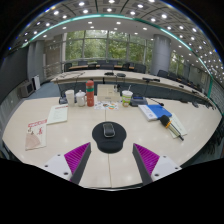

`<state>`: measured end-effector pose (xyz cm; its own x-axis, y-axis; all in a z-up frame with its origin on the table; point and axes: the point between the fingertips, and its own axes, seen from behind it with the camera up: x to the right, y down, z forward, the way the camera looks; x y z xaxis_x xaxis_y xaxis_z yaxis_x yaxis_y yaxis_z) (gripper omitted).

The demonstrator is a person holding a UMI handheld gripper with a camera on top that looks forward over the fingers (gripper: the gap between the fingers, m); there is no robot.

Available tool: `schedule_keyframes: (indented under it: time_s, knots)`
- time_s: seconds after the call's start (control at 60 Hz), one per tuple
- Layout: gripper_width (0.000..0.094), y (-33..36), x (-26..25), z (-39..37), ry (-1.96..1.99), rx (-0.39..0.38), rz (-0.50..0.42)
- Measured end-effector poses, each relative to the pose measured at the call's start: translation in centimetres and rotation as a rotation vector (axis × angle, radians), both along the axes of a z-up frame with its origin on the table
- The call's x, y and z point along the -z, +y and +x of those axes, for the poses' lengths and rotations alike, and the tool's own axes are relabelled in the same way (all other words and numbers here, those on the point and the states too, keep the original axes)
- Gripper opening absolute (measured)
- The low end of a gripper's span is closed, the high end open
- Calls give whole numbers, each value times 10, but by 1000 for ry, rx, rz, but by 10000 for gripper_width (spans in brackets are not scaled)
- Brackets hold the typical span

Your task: Arrange mouse

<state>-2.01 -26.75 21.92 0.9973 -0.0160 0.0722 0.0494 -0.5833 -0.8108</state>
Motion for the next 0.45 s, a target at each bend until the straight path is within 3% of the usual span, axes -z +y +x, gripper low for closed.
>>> schedule_keyframes:
  time_s: [0.233, 0.45]
  knots:
    - [854, -90, -19, -12, 23, -19, 14]
    - [855, -118, -43, -3, 26, -1, 75]
